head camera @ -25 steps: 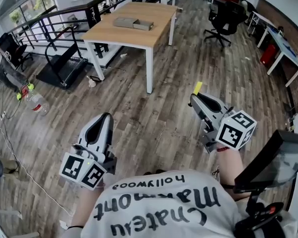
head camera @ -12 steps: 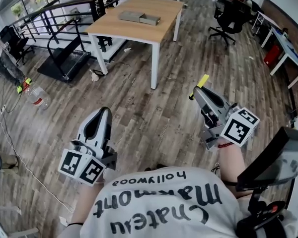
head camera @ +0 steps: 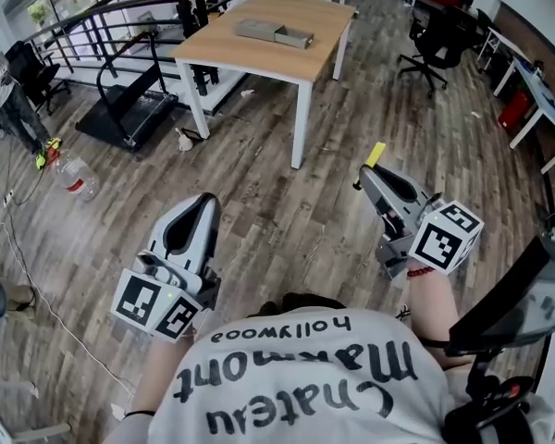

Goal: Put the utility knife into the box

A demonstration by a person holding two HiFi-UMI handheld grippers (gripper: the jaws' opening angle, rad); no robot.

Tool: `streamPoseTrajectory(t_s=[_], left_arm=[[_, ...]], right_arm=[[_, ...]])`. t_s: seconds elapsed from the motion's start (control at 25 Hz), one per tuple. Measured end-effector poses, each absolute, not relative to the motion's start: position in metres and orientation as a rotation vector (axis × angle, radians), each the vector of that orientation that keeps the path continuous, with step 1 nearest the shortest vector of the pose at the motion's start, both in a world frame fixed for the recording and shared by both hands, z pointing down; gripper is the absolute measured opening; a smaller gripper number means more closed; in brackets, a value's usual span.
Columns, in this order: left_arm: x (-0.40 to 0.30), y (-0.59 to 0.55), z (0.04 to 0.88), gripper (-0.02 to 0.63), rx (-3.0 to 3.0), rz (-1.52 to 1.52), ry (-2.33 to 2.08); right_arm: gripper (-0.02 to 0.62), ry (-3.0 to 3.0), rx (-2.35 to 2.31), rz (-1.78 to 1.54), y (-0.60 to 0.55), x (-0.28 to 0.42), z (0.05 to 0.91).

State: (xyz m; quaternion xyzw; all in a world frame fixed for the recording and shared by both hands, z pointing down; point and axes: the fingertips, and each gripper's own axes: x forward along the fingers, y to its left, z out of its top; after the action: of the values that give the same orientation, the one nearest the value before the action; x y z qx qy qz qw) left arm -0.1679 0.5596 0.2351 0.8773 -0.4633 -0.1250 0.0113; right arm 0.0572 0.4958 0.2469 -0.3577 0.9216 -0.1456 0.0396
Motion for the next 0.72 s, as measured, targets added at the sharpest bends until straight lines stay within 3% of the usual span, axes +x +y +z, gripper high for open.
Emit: streamPoseTrajectory(t_s=[0.72], left_arm=[[-0.154,0.46,0.273,0.014,2.563,-0.315,-1.472]], right_arm=[[0.048,2.802,-1.075,-0.528,0.401,0.081,0.27]])
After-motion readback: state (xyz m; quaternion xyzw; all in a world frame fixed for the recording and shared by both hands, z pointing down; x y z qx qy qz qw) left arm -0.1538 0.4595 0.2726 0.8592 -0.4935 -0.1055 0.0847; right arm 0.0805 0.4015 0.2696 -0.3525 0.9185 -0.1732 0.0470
